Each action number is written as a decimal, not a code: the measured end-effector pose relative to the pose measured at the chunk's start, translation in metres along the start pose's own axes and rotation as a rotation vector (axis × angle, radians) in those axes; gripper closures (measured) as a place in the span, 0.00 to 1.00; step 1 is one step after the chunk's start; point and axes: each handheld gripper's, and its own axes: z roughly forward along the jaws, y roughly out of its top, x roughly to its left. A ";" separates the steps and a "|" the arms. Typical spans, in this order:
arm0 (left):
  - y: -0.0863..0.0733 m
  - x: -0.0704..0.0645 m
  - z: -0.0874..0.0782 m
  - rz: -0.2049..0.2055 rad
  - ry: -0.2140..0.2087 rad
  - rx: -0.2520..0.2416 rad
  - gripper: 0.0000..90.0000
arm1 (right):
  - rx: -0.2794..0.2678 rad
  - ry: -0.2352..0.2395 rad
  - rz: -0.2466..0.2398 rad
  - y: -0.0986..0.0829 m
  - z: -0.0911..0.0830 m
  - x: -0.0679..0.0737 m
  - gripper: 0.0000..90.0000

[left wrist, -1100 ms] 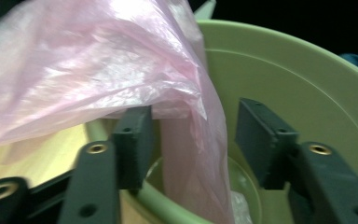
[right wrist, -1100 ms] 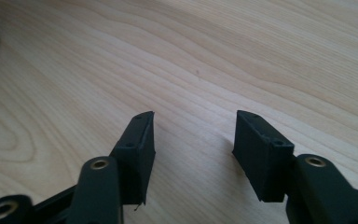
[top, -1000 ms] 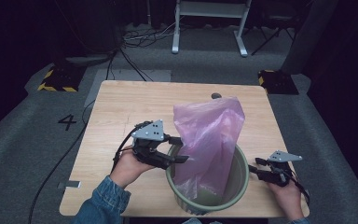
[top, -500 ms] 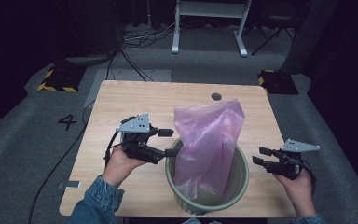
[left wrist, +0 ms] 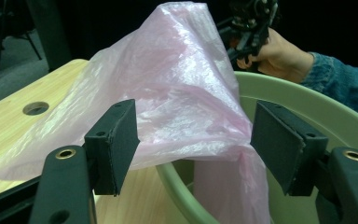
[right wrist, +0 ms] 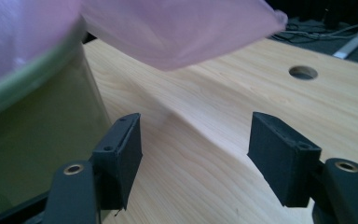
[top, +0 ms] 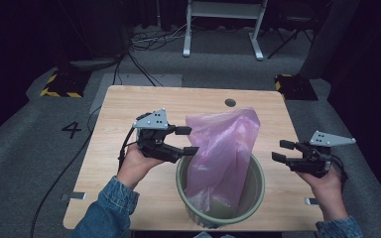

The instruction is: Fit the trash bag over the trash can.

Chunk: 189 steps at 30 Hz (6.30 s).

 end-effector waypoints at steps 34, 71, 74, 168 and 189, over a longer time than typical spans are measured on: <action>0.008 -0.005 0.018 0.018 -0.013 0.047 0.45 | -0.084 0.114 -0.166 0.108 0.021 0.032 0.33; -0.012 -0.022 0.014 0.058 0.035 0.053 0.66 | 0.251 0.396 -0.245 0.043 0.033 0.121 0.93; -0.010 -0.013 0.013 0.026 0.092 0.058 0.56 | 0.255 0.383 -0.231 0.042 0.032 0.118 0.93; -0.007 -0.077 0.046 0.241 0.011 0.132 0.99 | 0.070 0.298 -0.294 0.075 0.016 0.138 0.70; 0.005 -0.082 0.044 0.280 0.028 0.144 0.74 | 0.093 0.377 -0.300 0.083 0.042 0.152 0.98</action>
